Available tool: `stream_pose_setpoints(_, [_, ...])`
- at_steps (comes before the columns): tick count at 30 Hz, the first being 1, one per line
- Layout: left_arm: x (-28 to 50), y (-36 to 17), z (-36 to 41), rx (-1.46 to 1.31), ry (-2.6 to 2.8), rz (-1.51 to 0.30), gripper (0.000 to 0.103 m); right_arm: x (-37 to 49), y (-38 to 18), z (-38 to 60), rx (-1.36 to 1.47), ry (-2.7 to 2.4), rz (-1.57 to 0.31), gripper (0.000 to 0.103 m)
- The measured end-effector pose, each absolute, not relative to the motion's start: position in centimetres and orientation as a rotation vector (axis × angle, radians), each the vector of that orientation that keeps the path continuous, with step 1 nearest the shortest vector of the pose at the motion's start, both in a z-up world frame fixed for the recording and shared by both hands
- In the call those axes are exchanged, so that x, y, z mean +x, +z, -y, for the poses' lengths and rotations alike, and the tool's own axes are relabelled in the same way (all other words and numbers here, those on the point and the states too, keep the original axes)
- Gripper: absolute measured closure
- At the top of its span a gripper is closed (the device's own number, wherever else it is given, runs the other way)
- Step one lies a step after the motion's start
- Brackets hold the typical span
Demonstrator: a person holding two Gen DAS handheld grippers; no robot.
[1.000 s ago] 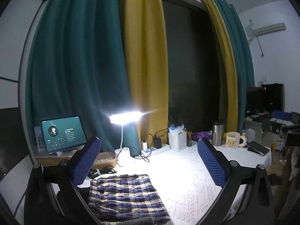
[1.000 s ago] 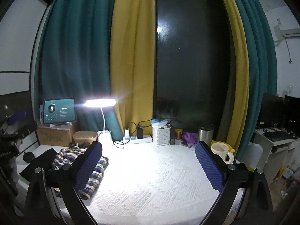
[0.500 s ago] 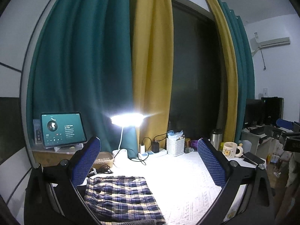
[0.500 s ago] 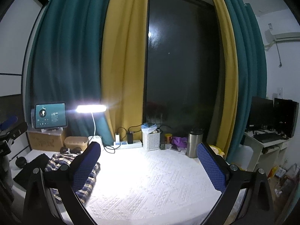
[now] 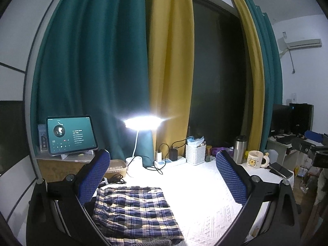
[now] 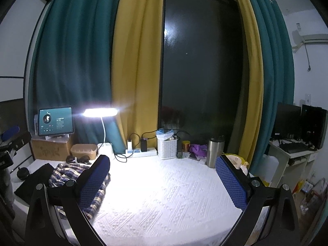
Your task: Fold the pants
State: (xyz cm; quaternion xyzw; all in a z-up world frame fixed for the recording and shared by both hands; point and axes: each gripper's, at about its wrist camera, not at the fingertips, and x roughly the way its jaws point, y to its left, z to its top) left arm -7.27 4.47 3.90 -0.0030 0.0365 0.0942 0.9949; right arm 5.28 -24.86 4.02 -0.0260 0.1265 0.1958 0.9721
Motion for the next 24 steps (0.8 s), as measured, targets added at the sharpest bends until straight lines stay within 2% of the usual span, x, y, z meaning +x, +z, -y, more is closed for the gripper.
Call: stream_pose_setpoints(24, [-7.18, 3.85, -4.16, 0.001, 0.189, -0.084, 0.001, 5.42, 3.87, 24.82, -0.056, 0.401, -0.261, 0.0])
